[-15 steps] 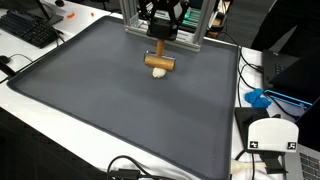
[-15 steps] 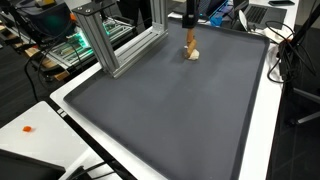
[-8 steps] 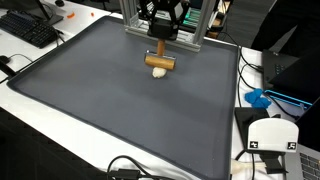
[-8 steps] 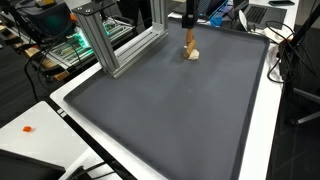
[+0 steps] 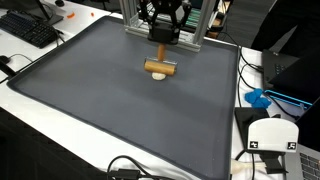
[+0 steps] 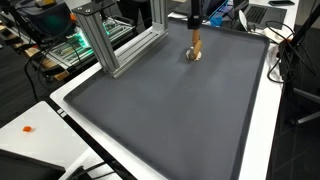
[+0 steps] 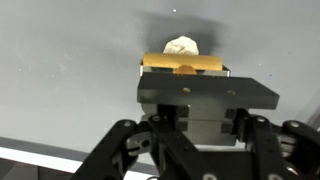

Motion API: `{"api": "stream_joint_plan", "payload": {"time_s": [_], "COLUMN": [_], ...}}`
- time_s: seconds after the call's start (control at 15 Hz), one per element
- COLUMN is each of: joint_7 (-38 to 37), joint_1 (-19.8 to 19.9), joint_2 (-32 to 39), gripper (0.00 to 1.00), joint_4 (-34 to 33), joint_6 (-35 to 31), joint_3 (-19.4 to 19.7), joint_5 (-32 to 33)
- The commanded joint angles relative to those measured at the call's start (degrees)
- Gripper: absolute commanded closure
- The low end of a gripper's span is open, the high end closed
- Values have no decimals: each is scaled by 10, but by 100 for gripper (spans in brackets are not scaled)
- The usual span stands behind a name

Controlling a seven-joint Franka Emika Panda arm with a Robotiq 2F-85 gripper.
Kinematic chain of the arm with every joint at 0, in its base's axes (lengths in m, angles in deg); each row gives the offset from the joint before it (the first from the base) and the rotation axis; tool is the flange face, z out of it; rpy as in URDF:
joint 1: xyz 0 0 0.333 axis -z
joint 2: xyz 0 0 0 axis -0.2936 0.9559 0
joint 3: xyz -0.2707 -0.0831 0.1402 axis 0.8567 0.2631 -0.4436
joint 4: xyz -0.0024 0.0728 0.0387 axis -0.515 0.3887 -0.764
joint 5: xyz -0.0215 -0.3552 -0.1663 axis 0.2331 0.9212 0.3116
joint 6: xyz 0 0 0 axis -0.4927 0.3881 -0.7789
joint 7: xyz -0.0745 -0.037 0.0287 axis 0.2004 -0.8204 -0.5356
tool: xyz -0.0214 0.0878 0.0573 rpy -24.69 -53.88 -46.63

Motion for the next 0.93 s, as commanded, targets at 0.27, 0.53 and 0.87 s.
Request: {"api": "stream_joint_plan", "payload": {"time_s": [0.27, 0.53, 0.87], "joint_7": [-13, -8, -3], "joint_1": [-4, -4, -3], "joint_2": [13, -3, -12], "gripper": [65, 65, 65], "joint_4": [6, 6, 8], "joint_6": [-34, 5, 42], "joint_3": [4, 4, 2], "joint_5": [16, 12, 9]}}
